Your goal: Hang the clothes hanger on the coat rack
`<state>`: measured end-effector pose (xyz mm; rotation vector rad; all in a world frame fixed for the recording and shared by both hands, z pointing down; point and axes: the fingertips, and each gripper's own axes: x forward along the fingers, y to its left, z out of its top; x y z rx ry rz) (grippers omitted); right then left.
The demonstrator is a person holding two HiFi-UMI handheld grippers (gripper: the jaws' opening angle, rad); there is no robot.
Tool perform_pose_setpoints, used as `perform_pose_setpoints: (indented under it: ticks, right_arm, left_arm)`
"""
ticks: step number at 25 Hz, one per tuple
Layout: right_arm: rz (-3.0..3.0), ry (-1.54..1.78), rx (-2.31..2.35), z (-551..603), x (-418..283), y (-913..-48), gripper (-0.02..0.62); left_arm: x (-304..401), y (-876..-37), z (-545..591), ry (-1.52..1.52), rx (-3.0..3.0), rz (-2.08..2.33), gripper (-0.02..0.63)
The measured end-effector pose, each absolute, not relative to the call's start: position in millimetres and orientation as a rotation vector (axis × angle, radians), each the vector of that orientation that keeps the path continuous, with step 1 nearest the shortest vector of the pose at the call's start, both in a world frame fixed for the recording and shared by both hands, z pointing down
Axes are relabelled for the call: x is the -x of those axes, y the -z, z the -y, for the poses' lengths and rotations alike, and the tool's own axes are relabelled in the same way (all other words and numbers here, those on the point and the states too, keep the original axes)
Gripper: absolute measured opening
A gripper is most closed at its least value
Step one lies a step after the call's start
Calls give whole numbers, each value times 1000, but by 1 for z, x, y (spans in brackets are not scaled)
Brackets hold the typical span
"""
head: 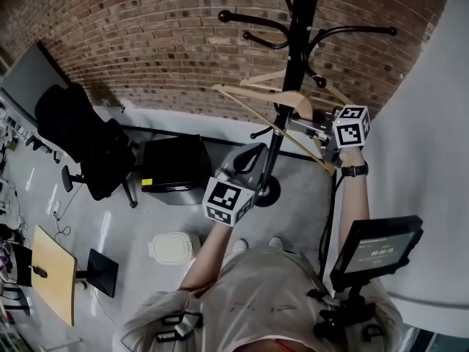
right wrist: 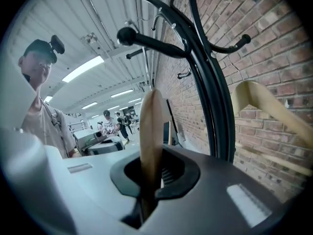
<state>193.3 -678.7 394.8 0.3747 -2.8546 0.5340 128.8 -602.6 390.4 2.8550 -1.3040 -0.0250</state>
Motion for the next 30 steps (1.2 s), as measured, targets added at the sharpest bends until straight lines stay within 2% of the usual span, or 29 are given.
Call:
perform_pose_setpoints:
  ticks: [4,8,11,17,19,22,25,30]
  right_arm:
    - [2791,-386,-511,681,-196,-399,19]
    - [2635,-86,-641,683,-203,-413,165]
    - [2504,120,-759,683,-214,-420,225]
    - [2370,451,-1270,678,-249,-382,258]
    - [2358,531,-1436,662,-258,-367,233]
    - [2372,542,-1633,628,-266,-364,137]
    - [2353,412,-1747,591,-270,-380,81]
    - [2353,57,-1916,552,-280,-426,15]
  left_arm:
    - [-132,-395,605,19,-2842,1301,0]
    - [-139,-398,604,19,-2849,1270,0]
    - [-145,-399,600,21,-2867,1237,0]
    - [-139,-384,591,127,-2828,1134,0]
    - [-133,-383,589,139,-2829,1127,0]
    - [-129,-395,584,128,-2837,1097,0]
    - [-130,-406,574,110,-2857,1059,0]
    - [-140,-383,566,267,-2912,1009,0]
